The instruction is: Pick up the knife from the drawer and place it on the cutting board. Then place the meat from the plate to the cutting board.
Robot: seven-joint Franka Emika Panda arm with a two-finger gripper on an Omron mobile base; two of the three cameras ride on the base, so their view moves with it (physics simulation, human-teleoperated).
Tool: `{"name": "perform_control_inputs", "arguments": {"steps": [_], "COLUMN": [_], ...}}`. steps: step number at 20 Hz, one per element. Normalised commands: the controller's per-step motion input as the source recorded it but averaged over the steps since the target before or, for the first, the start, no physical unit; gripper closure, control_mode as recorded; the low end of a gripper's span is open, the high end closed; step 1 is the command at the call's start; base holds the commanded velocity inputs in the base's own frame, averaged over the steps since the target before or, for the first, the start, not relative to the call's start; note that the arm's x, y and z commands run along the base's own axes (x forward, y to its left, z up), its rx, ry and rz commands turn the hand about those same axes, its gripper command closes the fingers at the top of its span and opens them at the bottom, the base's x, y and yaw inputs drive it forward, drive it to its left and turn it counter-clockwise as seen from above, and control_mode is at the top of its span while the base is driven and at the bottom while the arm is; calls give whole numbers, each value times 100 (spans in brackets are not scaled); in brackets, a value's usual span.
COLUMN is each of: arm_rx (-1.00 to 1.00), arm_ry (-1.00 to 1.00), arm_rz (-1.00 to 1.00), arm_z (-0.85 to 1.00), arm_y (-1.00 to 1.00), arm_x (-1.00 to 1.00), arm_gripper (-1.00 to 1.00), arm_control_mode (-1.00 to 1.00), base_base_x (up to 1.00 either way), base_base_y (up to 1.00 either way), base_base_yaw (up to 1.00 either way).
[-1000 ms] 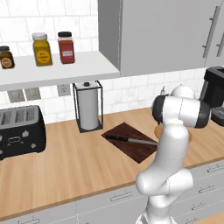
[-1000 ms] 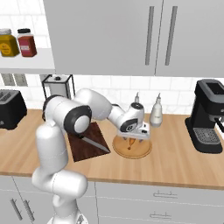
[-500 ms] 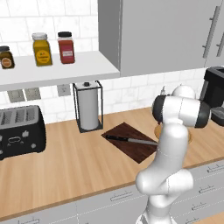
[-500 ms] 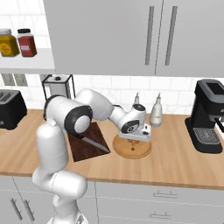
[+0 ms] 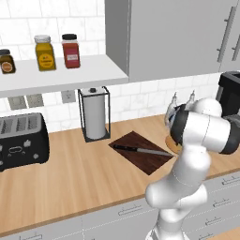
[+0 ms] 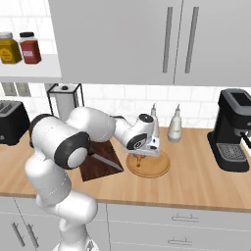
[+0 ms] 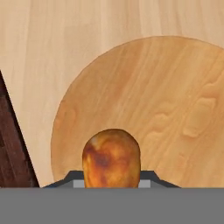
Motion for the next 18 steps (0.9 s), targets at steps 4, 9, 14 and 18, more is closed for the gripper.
{"name": "perform_control_inputs", "arguments": {"steps": [4,9,14,18], "arm_rx": [0,0,-1,-3], "arm_ry": [-1,0,0,0], "arm_rz": [11,16,13,6], "arm_z": [55,44,21,0], "arm_y": [71,65,69,75], "arm_x": [-1,-2,0,2], "arm_gripper": [100,100,100,100], "arm_control_mode": [-100,-100,-100,-100], "base_base_x": [0,0,0,0], "base_base_y": [0,0,0,0], "base_base_yaw": [0,0,0,0]}}
